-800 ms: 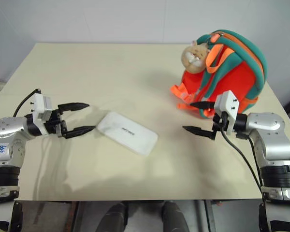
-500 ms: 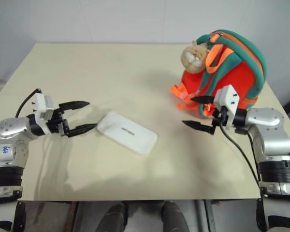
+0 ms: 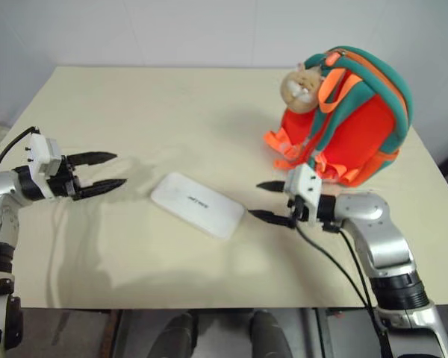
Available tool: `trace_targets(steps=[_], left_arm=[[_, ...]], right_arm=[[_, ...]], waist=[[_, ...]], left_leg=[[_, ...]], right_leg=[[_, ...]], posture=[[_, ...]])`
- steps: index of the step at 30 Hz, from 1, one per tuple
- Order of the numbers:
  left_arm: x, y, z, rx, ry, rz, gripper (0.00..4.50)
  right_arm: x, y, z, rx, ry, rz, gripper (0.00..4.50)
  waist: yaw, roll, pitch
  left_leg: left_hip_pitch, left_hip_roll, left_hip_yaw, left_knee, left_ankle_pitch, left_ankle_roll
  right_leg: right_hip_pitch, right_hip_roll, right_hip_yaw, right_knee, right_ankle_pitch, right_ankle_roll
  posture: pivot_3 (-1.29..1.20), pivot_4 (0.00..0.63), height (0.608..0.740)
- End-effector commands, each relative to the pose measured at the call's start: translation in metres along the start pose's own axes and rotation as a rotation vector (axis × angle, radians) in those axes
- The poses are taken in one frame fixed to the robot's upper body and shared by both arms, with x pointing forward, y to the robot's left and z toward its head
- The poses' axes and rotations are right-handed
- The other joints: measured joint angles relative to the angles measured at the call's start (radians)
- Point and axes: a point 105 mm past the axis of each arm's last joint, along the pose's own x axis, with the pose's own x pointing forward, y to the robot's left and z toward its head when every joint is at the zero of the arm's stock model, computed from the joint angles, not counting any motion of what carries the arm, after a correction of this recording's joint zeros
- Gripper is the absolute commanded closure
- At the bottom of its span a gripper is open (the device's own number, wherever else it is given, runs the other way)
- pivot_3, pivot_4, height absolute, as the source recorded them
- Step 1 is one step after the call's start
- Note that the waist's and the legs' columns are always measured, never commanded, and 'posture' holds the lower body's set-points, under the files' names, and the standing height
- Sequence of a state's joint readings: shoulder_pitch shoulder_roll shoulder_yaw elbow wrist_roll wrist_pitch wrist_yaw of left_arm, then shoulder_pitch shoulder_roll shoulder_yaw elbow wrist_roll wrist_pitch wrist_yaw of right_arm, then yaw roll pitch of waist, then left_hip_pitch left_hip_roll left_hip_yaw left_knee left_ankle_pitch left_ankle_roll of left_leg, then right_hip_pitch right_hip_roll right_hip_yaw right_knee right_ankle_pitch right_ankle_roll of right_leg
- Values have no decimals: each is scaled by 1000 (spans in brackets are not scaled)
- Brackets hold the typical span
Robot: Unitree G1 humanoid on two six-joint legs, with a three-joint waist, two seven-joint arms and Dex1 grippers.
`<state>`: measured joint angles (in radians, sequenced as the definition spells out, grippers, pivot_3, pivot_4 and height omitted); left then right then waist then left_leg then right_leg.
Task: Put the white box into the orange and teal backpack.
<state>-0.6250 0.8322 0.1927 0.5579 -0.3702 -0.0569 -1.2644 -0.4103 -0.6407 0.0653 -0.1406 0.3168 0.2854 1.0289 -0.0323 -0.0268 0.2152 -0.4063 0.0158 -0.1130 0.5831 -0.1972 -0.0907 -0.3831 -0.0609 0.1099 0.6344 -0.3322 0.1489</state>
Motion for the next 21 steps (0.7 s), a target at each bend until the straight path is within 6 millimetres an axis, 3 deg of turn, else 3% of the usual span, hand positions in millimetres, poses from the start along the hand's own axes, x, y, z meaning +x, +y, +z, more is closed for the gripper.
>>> trace_targets(steps=[1,6,8,16,21], left_arm=[[-1,12,4,61,34,9,2448],[12,13,0,77,50,-35,4023],[17,14,-2,86,55,-35,4461],[40,13,-21,77,83,-5,4461],[53,9,-26,77,92,1,4461]], right_arm=[[4,1,11,-46,-20,-46,2641],[7,9,4,-34,1,-61,4335],[8,13,1,-14,7,-56,4500],[22,37,-24,91,109,-7,4500],[29,27,-30,97,146,-75,4500]], waist=[[0,0,0],[2,0,0],[2,0,0],[-2,0,0],[-1,0,0]], left_leg=[[0,0,0,0,0,0],[0,0,0,1,0,0],[0,0,0,1,0,0],[0,0,-1,2,0,0],[0,0,-1,4,0,0]], right_leg=[[0,0,0,1,0,0],[0,0,0,2,0,0],[0,0,0,2,0,0],[-1,1,0,4,0,0],[-1,1,0,6,0,0]], posture=[[0,150,740],[0,150,740],[0,150,740],[0,150,740],[0,150,740]])
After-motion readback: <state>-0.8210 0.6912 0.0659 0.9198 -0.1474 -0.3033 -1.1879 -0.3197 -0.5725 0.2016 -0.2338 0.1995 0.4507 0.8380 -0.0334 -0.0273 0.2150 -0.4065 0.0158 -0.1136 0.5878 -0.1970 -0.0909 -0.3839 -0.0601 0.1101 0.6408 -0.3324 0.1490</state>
